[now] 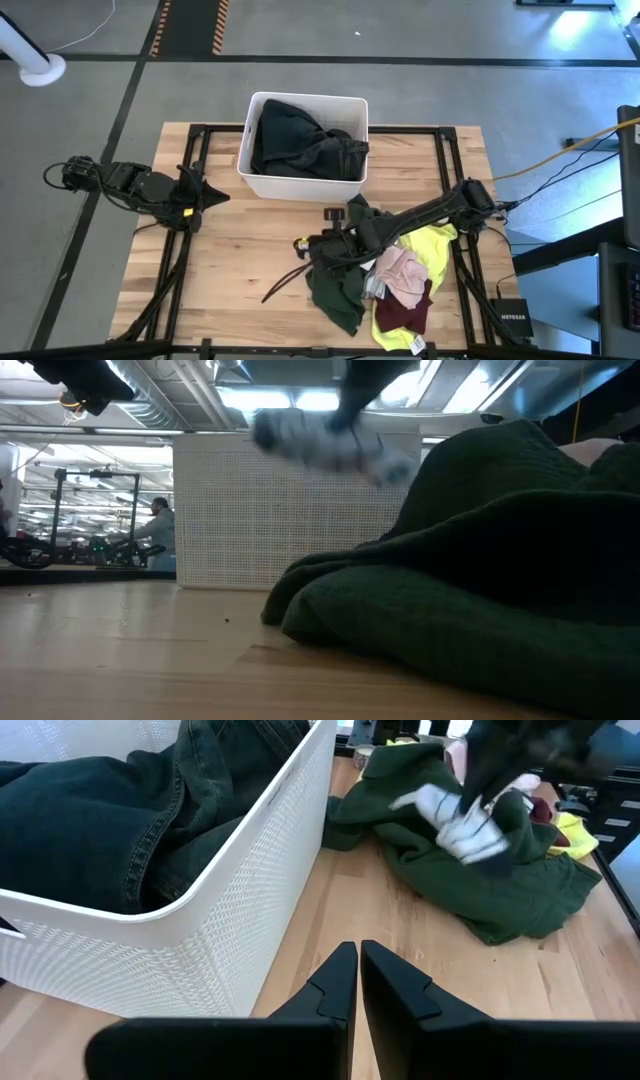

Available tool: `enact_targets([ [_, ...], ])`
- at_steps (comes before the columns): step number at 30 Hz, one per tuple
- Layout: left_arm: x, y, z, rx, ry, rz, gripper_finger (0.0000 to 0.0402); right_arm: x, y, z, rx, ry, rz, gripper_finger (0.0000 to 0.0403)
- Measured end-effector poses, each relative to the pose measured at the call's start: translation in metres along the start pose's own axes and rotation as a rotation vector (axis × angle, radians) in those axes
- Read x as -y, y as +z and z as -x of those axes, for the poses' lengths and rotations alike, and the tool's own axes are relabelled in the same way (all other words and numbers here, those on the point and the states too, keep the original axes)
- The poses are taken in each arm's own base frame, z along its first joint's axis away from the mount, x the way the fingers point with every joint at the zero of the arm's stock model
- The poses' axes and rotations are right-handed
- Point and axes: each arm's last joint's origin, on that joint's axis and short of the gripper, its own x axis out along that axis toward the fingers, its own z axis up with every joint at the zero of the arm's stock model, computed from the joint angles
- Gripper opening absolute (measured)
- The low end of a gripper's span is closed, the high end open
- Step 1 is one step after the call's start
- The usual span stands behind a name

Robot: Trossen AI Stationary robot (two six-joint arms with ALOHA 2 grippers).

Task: Sort clothes
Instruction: Put the top white socks into the white laundry bin

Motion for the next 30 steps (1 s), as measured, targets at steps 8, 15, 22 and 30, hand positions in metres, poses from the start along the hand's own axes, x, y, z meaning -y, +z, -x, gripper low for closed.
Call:
enact_targets([
  [8,0.000,0.000,0.000,0.000,0.000,0.000,0.0013,0.022,0.040,0.060,0.208,-0.055,0.013,0.0009],
  [15,0.000,0.000,0.000,0.000,0.000,0.000,0.0013,0.047,0.060,0.101,0.355,-0.129,-0.038,0.0020],
  [22,0.000,0.000,0.000,0.000,0.000,0.000,0.0013,0.081,0.068,0.111,0.394,-0.190,-0.105,0.0010],
  [30,0.000,0.000,0.000,0.000,0.000,0.000,0.0013,0.118,0.069,0.100,0.367,-0.253,-0.177,0.0013],
])
